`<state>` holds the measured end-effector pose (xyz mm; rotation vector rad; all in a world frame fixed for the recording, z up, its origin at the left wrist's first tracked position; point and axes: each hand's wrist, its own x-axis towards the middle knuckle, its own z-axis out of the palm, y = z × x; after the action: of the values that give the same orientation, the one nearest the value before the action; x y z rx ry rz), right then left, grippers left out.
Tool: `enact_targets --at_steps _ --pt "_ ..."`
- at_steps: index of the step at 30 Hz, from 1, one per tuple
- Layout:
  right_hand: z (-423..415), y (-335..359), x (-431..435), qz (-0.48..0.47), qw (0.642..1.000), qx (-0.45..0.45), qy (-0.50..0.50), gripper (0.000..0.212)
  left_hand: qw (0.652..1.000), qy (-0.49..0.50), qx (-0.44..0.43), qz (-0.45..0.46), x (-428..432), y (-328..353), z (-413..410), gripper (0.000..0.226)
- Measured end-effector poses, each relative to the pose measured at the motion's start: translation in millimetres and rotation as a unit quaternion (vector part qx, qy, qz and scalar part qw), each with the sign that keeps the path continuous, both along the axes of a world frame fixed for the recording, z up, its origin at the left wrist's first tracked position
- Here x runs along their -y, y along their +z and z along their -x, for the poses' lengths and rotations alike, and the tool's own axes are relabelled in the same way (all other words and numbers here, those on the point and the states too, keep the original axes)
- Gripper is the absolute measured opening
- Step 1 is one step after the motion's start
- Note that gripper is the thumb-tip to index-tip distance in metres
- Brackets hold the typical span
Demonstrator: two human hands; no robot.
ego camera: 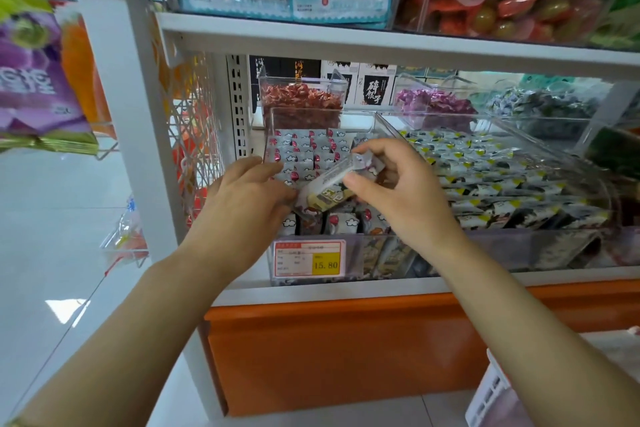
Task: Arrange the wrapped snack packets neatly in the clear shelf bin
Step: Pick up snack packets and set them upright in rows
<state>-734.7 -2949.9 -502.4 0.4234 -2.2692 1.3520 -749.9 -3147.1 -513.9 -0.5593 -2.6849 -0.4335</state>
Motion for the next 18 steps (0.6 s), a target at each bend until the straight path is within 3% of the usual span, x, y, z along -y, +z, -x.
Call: enact_targets --at_steps 5,9,11,15,18 --pt "-2 8 0 0.056 0.998 -0.017 0.012 0.018 1.000 -0.001 -0.013 -0.007 2 -1 1 0.029" --pt "2 3 6 -0.059 0.998 0.016 0.034 0.018 1.000 -0.008 -0.013 -0.010 3 -2 1 0.030" --pt "5 0 11 -0.121 0.993 0.005 0.012 0.028 1.000 -0.009 -0.012 -0.011 3 -2 1 0.031" --pt "8 -5 21 -0.177 0.984 -0.011 -0.009 0.032 0.999 -0.015 -0.025 -0.026 3 0 1 0.031" --pt "7 -14 26 -0.326 0.945 -0.007 0.012 0.021 0.998 -0.018 -0.039 -0.045 2 2 1 0.032"
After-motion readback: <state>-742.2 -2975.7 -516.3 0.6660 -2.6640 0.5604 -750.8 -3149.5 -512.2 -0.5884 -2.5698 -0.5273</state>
